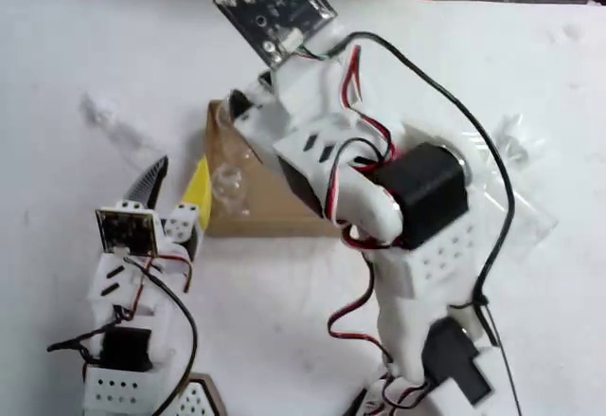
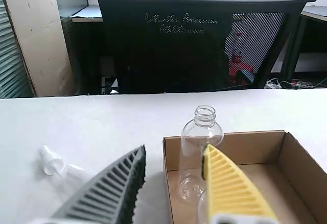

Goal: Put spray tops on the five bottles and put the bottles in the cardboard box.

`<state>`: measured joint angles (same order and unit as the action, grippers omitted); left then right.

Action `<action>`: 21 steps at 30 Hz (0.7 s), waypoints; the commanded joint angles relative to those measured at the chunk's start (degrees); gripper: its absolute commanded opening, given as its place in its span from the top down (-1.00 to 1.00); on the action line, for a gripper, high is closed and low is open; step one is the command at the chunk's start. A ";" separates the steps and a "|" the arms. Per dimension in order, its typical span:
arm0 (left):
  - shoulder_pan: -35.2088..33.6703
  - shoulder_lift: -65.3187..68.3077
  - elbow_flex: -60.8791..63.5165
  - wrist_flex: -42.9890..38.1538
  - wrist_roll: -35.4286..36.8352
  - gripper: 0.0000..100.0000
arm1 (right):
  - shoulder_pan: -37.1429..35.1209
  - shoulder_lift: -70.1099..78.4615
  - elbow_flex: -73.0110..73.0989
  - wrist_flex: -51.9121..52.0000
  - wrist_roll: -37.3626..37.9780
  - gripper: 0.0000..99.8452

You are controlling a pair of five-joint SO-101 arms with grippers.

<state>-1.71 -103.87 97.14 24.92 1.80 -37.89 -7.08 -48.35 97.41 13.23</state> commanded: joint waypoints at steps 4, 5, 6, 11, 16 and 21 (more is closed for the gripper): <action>0.84 -0.48 -0.18 0.18 -0.70 0.65 | -0.48 -2.77 20.66 -11.30 -0.35 0.97; 0.84 -0.48 -0.18 0.18 -0.70 0.65 | -0.48 -2.77 23.91 -14.81 -0.35 0.97; 0.84 -0.48 -0.18 0.18 -0.70 0.65 | -0.40 -2.77 26.46 -18.24 -0.35 0.97; 0.84 -0.48 -0.18 0.18 -0.70 0.65 | 1.89 -4.62 34.64 -34.24 -0.35 0.97; 0.75 -0.48 -0.18 0.18 -0.70 0.65 | 9.27 -8.04 42.55 -47.52 -0.70 0.97; 0.75 -0.48 -0.18 0.18 -0.70 0.65 | 12.18 -11.03 58.37 -63.87 -0.79 0.97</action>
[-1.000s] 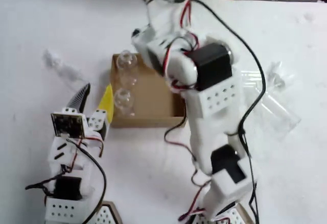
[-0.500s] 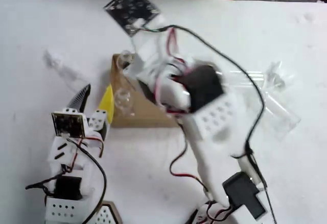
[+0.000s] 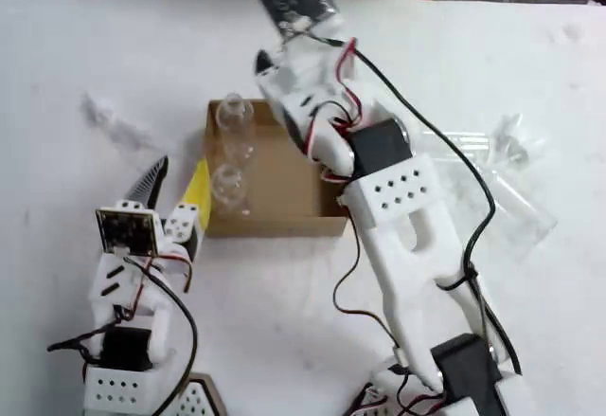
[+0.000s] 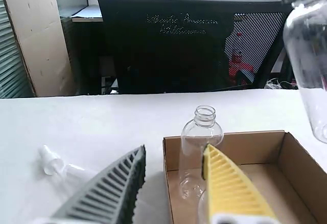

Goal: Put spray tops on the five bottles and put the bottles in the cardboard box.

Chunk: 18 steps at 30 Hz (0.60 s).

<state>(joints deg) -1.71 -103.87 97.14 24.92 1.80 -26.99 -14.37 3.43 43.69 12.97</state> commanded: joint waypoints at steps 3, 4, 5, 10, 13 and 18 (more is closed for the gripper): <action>0.75 -0.48 -0.18 0.18 -0.70 0.65 | 1.10 -6.37 18.29 -26.51 -0.53 0.97; 0.75 -0.48 -0.18 0.18 -0.70 0.65 | 0.75 -6.90 21.98 -32.84 -0.35 0.97; 0.75 -0.48 -0.18 0.18 -0.70 0.65 | 0.48 -7.16 25.14 -38.55 -0.09 0.97; 0.84 -0.48 -0.18 0.18 -0.70 0.65 | -0.84 -7.25 33.76 -52.26 -0.09 0.97; 0.84 -0.48 -0.18 0.18 -0.70 0.65 | -0.84 -7.16 34.20 -52.70 -0.53 0.97; 2.07 -0.48 -0.18 0.18 -1.14 0.65 | -0.84 -2.86 35.16 -56.04 -0.62 0.97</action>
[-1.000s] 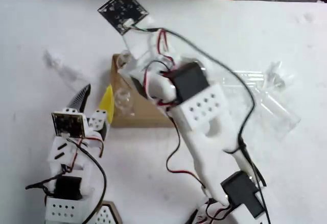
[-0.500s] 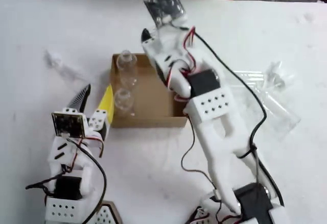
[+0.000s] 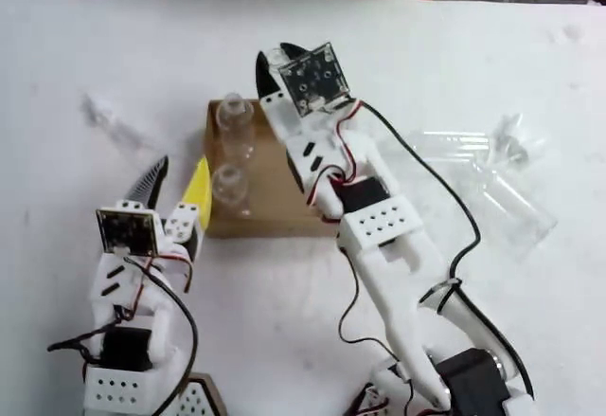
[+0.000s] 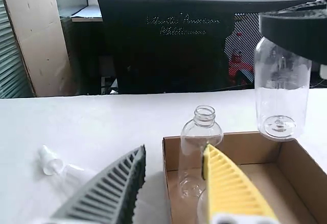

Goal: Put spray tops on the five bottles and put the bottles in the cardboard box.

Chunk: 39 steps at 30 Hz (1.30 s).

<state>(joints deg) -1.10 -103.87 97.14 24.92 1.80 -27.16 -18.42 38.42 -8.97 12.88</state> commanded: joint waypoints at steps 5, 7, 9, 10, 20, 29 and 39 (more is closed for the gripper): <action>1.71 -0.48 -0.18 0.26 -3.78 0.65 | -0.75 7.43 5.10 -16.04 -0.53 0.97; 1.63 -0.48 -0.18 0.26 -3.78 0.65 | -1.98 8.92 7.03 -21.76 -0.53 0.97; 1.36 -0.48 -0.18 0.26 -3.69 0.65 | -3.21 10.33 8.18 -25.63 -0.44 0.97; 1.19 -0.48 -0.18 0.18 -3.60 0.65 | -3.65 11.03 8.44 -26.68 -0.44 0.97; -4.26 -0.48 -0.44 -1.67 0.09 0.65 | -3.03 23.78 8.00 -40.57 -0.44 0.97; -6.81 -0.48 -0.26 -3.08 3.78 0.65 | -2.42 26.77 7.74 -42.95 -0.44 0.97; -6.81 -0.48 -0.26 -3.08 3.78 0.65 | -0.31 28.53 7.38 -42.95 -0.44 0.97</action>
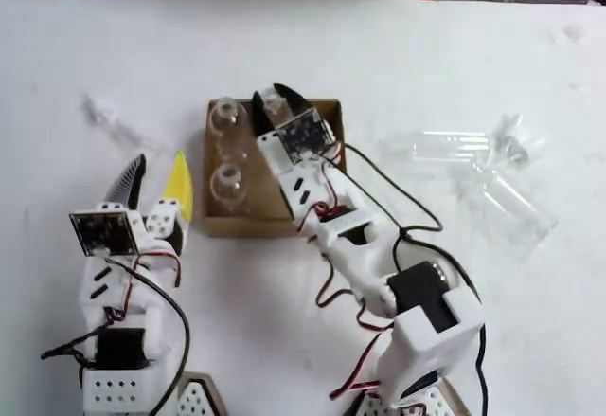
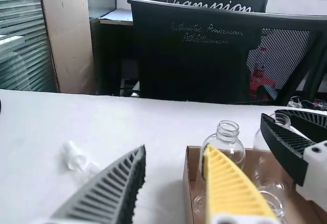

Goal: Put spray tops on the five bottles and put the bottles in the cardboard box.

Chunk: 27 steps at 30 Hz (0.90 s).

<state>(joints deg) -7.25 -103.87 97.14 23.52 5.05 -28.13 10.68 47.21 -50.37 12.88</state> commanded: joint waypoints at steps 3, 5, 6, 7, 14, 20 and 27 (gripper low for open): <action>-0.57 -0.48 -0.26 -1.58 0.53 0.65 | 0.48 -0.75 -1.49 -1.27 -0.44 0.97; -0.57 -0.48 -0.26 -1.49 0.53 0.65 | 0.57 -0.48 -1.76 -1.19 -0.44 0.97; -0.57 -0.48 -0.26 -1.49 0.53 0.65 | 0.84 -0.48 -1.76 -1.10 -0.44 0.97; -0.57 -0.48 -0.26 -1.41 0.53 0.65 | 1.01 -0.48 -1.85 -1.10 -0.44 0.97; 0.31 -0.48 -0.26 -1.32 0.53 0.65 | 0.84 -1.19 -0.18 -1.63 0.00 0.97; 0.31 -0.48 -0.18 -1.32 0.53 0.65 | 0.66 -1.10 -0.53 -1.19 -1.67 0.97; 0.31 -0.48 -0.18 -1.32 0.53 0.65 | 4.44 -1.10 -4.57 7.60 -25.76 0.97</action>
<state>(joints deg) -7.25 -103.87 97.14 23.52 5.05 -25.67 10.68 47.21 -48.26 -4.70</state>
